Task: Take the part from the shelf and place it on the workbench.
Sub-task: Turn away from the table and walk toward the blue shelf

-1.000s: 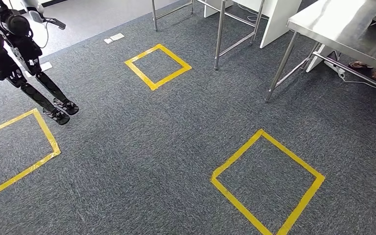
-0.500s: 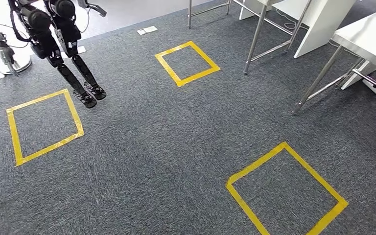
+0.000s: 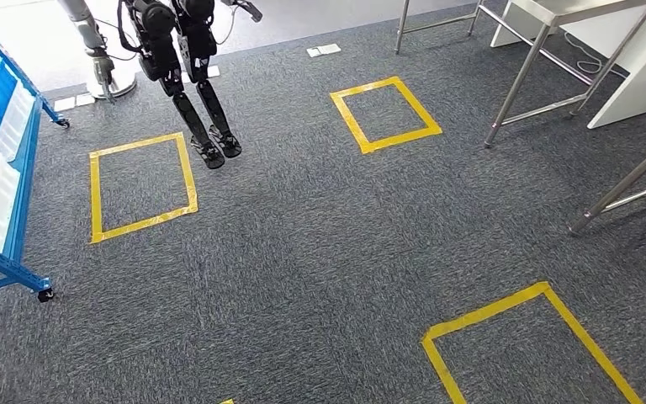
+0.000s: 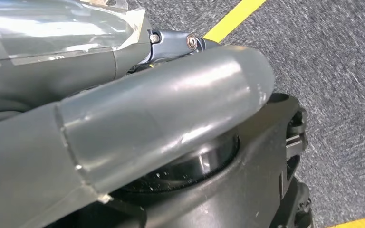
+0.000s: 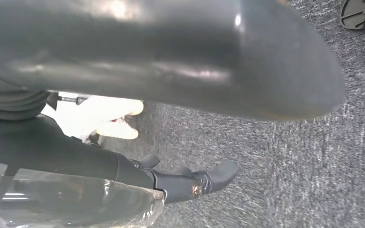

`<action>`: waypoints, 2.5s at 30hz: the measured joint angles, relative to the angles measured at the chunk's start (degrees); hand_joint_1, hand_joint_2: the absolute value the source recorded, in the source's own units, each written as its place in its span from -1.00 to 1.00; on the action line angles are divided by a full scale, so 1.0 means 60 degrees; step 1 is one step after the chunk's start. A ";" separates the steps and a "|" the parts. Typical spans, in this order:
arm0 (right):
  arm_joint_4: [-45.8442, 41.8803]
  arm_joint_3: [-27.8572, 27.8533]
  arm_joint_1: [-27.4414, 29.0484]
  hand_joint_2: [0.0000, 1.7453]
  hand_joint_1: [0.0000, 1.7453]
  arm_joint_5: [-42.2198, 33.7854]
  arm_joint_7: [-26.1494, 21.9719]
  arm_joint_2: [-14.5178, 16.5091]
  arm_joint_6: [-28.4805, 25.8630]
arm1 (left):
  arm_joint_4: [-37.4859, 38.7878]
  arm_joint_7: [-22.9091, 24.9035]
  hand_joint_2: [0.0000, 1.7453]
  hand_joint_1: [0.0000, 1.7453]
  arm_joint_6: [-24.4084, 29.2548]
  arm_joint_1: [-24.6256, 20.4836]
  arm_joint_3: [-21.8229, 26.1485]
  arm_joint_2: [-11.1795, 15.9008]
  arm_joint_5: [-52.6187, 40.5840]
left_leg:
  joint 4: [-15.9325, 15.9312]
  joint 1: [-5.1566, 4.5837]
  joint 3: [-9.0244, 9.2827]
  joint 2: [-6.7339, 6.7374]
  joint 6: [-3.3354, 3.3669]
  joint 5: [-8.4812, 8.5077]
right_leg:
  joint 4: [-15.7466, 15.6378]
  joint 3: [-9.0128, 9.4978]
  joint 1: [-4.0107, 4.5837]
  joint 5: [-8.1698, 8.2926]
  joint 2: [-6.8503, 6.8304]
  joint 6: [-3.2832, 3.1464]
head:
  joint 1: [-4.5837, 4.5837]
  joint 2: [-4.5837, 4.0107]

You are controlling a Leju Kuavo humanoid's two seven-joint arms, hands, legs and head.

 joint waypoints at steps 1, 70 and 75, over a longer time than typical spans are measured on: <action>0.0000 0.0000 0.0006 -1.00 -1.00 0.0005 0.0004 0.0008 0.0000 | 0.0000 0.0003 -1.00 -1.00 0.0011 0.0000 -0.0001 0.0005 -0.0003 | 0.0229 -0.0001 -0.0115 0.0263 -0.0047 -0.0164 | -0.0023 0.0011 -0.0027 0.0021 -0.0119 -0.0079 | -0.0022 0.0000; 0.0015 -0.0138 0.0147 -1.00 -1.00 0.0555 0.0143 0.0198 0.0145 | -0.0044 -0.0005 -1.00 -1.00 0.0061 0.0224 -0.0719 0.0142 0.0135 | 0.1591 0.0176 -0.0671 0.1399 -0.0146 -0.0565 | 0.0301 -0.0045 -0.0049 -0.0229 -0.1125 -0.0177 | -0.0125 0.0000; 0.0012 -0.0179 0.0101 -1.00 -1.00 0.0565 0.0143 0.0211 0.0144 | -0.0047 0.0000 -1.00 -1.00 0.0005 0.0198 -0.0735 0.0163 0.0135 | 0.0174 -0.0035 -0.0047 0.1691 0.0077 -0.0185 | 0.0257 0.0072 0.0053 -0.0315 -0.1589 -0.0054 | -0.0117 0.0000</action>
